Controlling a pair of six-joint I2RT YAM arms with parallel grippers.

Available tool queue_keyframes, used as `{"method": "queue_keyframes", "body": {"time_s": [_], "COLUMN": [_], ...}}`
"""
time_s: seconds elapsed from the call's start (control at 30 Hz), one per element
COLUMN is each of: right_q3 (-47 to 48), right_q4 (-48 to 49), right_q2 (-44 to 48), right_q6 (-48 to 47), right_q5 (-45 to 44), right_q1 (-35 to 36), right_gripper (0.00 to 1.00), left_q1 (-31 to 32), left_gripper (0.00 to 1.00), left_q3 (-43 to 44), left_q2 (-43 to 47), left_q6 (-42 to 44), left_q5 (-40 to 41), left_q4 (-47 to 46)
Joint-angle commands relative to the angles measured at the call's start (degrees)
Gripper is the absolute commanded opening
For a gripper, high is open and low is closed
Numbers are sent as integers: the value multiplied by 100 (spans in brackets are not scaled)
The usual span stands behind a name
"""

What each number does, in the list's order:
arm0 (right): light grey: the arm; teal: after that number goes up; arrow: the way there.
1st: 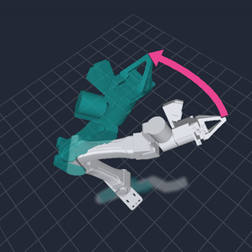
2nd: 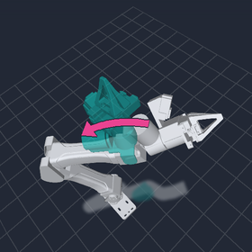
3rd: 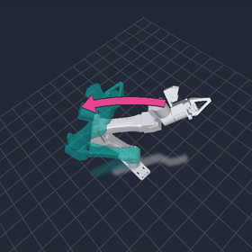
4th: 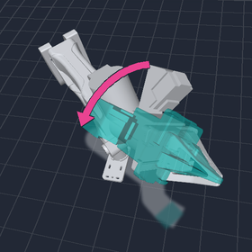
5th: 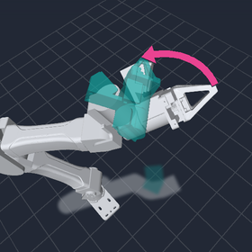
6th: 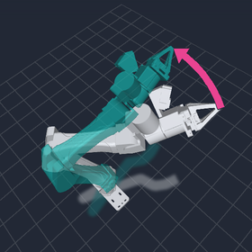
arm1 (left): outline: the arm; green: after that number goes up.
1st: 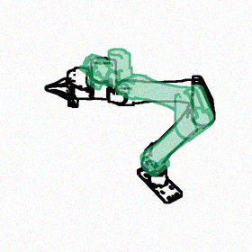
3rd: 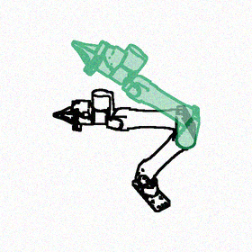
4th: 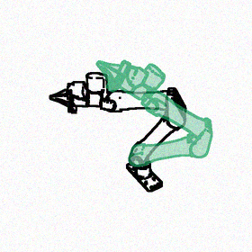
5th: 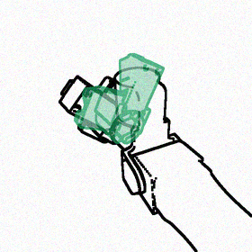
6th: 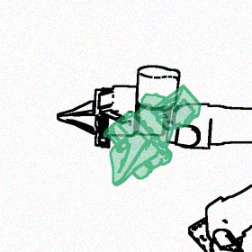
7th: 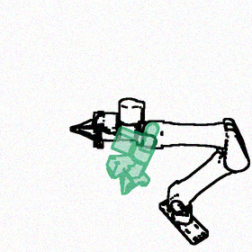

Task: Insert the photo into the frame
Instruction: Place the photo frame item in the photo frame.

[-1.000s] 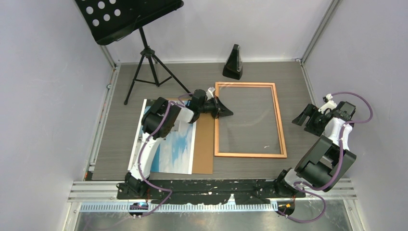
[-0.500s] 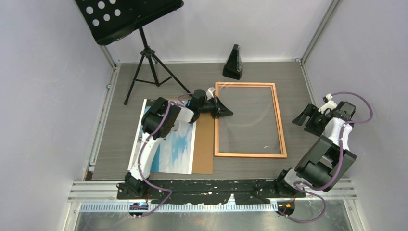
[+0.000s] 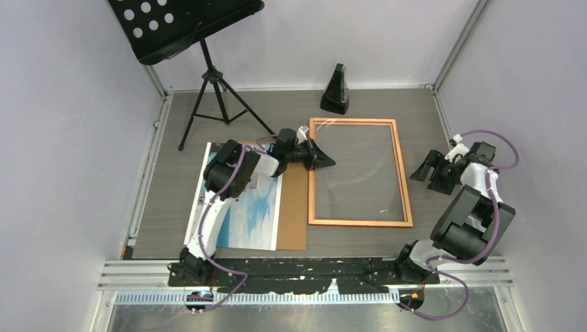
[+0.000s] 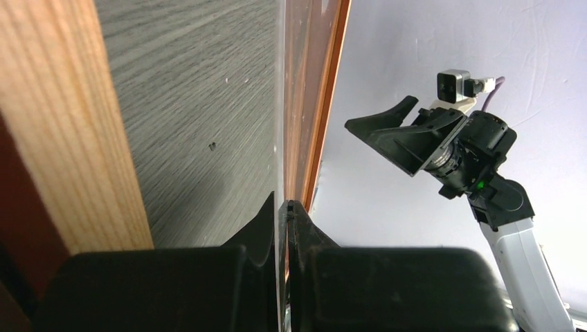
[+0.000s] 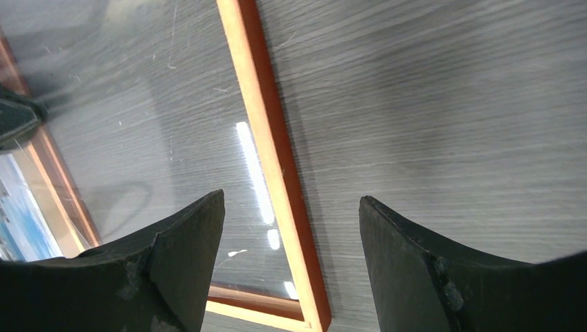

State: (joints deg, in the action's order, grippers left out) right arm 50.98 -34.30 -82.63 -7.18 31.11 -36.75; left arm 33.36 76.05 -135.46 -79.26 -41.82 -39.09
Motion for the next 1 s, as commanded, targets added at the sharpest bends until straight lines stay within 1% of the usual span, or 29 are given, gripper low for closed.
{"method": "queue_keyframes", "body": {"time_s": [0.0, 0.3, 0.77, 0.97], "right_q3": [256, 402, 488, 525], "right_q4": [98, 63, -21, -41], "right_q2": [-219, -844, -1111, -1280], "right_q6": [-20, -31, -108, -106], "right_q5": [-384, -441, -340, -290], "right_q1": [481, 880, 1238, 1275], "right_gripper": [77, 77, 77, 77], "left_q1": [56, 139, 168, 181], "left_gripper": [0, 0, 0, 0], "left_q3": [21, 4, -43, -127], "left_q2": [44, -40, -110, -79], "left_q6": [-250, -499, -558, -510], "left_q5": [37, 108, 196, 263], "left_q4": [29, -78, -132, -77]}}
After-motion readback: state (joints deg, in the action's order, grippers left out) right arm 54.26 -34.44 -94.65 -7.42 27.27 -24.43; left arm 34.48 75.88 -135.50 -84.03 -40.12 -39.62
